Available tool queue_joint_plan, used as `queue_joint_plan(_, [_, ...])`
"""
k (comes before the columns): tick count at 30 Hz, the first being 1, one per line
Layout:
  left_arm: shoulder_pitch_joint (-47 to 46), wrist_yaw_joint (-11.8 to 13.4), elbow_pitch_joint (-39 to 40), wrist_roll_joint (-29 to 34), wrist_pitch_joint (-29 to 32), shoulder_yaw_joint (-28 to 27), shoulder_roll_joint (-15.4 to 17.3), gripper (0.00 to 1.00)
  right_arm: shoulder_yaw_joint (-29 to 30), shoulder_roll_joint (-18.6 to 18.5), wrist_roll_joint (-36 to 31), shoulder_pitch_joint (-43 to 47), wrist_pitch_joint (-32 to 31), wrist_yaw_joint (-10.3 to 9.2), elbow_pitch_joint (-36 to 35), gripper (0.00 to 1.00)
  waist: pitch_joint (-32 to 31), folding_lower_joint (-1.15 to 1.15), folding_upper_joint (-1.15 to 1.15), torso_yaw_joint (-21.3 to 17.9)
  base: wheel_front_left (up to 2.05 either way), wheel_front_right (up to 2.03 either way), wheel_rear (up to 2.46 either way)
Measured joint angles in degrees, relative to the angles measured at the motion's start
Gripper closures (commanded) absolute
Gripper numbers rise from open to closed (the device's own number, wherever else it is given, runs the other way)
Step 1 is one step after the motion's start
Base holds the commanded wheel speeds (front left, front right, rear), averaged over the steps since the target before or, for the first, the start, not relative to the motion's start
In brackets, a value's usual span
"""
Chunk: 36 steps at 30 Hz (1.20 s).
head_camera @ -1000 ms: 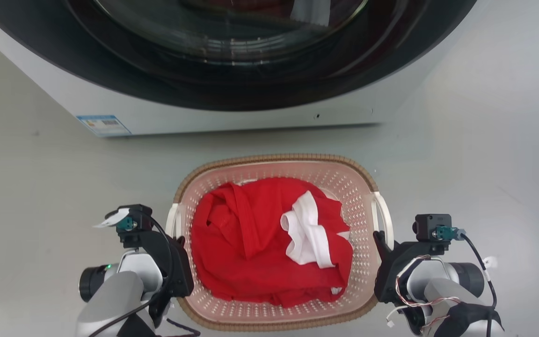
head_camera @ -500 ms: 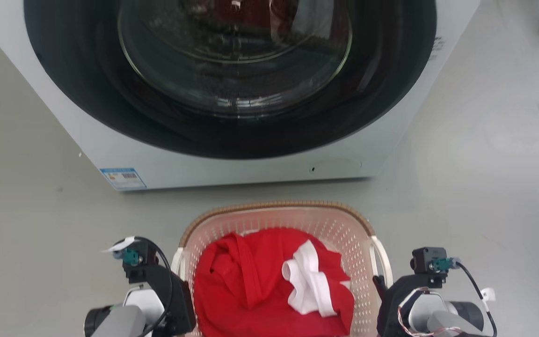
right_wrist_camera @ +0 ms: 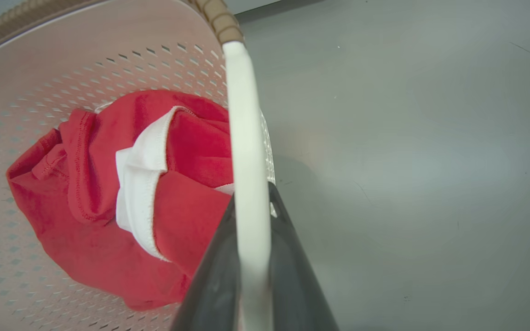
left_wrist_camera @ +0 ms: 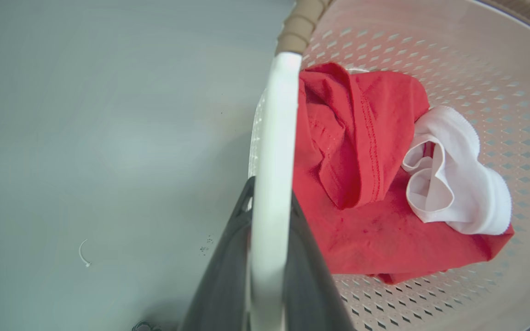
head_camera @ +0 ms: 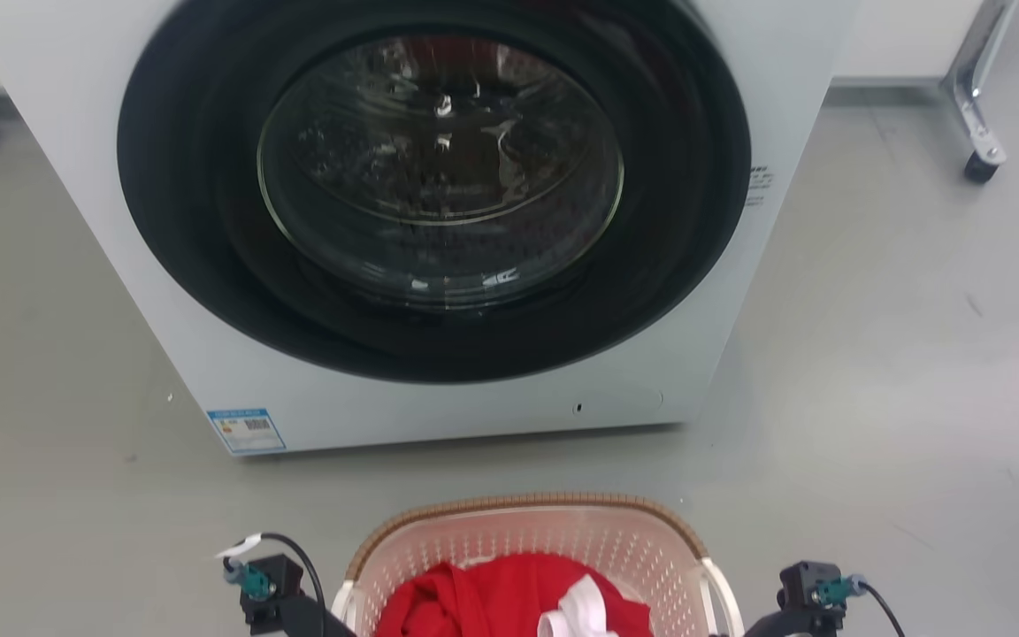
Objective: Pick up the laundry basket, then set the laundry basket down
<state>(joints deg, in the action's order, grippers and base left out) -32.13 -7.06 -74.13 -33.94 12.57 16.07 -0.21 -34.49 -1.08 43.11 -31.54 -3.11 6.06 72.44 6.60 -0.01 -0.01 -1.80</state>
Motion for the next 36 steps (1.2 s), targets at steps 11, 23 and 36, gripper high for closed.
queue_joint_plan(11, [3.53,0.53,0.01,-0.89,2.18,0.01,-0.15,1.0,0.1,0.21,1.35,3.67,-1.91,0.08,0.3,1.0,-5.6,0.0,0.0,-0.64,0.0,0.0,0.0])
queue_joint_plan(23, [5.49,1.51,0.02,-1.69,3.54,0.01,-0.3,1.0,0.4,0.37,1.87,5.17,-3.13,0.18,0.62,1.0,-8.63,0.0,0.0,-0.27,0.0,0.0,0.0])
queue_joint_plan(36, [5.7,1.79,0.04,-2.38,4.53,0.8,-0.3,1.0,0.58,0.38,2.35,5.22,-3.96,0.26,0.91,1.0,-9.11,0.01,0.01,-0.28,0.0,0.0,0.0])
